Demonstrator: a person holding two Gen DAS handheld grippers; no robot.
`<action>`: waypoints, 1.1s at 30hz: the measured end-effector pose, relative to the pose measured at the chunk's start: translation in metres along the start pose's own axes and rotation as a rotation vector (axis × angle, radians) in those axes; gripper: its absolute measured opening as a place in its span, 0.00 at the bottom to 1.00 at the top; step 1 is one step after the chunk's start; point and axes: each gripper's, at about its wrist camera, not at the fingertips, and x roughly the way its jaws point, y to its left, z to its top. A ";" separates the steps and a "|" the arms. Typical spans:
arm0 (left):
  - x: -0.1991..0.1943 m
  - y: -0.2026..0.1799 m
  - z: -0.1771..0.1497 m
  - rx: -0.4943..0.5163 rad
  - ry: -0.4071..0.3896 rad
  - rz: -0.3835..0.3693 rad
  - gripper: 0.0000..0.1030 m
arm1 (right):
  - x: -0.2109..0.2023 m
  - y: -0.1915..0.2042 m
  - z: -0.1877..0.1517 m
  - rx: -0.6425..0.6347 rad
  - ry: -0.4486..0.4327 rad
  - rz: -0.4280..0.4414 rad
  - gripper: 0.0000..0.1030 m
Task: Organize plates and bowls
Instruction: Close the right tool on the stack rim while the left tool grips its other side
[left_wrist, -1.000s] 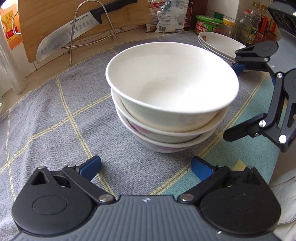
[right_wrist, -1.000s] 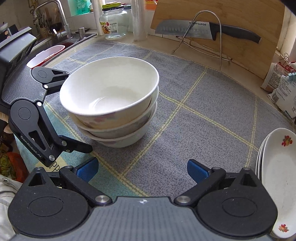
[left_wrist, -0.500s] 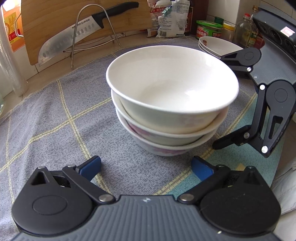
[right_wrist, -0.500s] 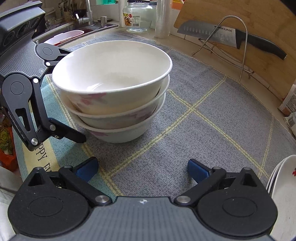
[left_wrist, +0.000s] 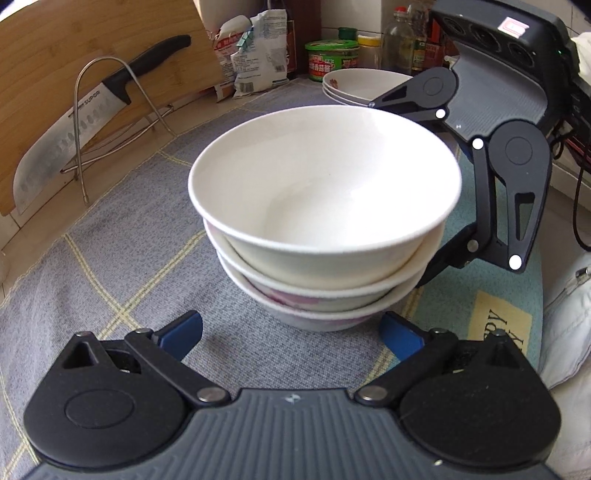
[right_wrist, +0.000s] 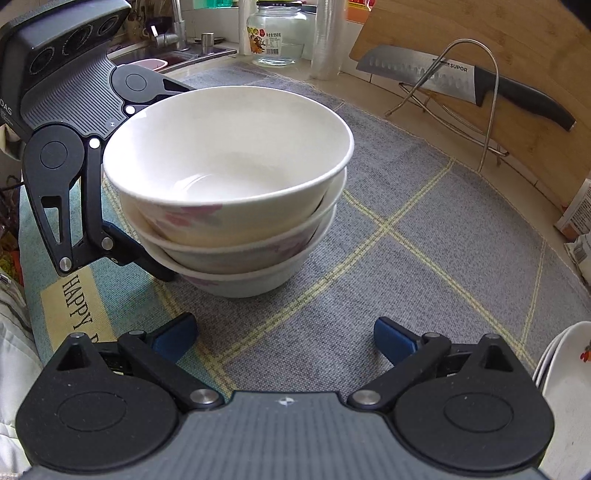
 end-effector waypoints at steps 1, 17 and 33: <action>0.000 0.001 0.000 0.019 -0.001 -0.016 0.97 | 0.000 0.002 0.002 -0.012 -0.002 0.004 1.00; 0.010 0.023 0.013 0.202 -0.013 -0.240 0.82 | 0.009 0.002 0.025 -0.133 0.010 0.095 0.90; 0.009 0.027 0.017 0.184 -0.016 -0.297 0.79 | 0.009 0.001 0.031 -0.145 0.024 0.138 0.85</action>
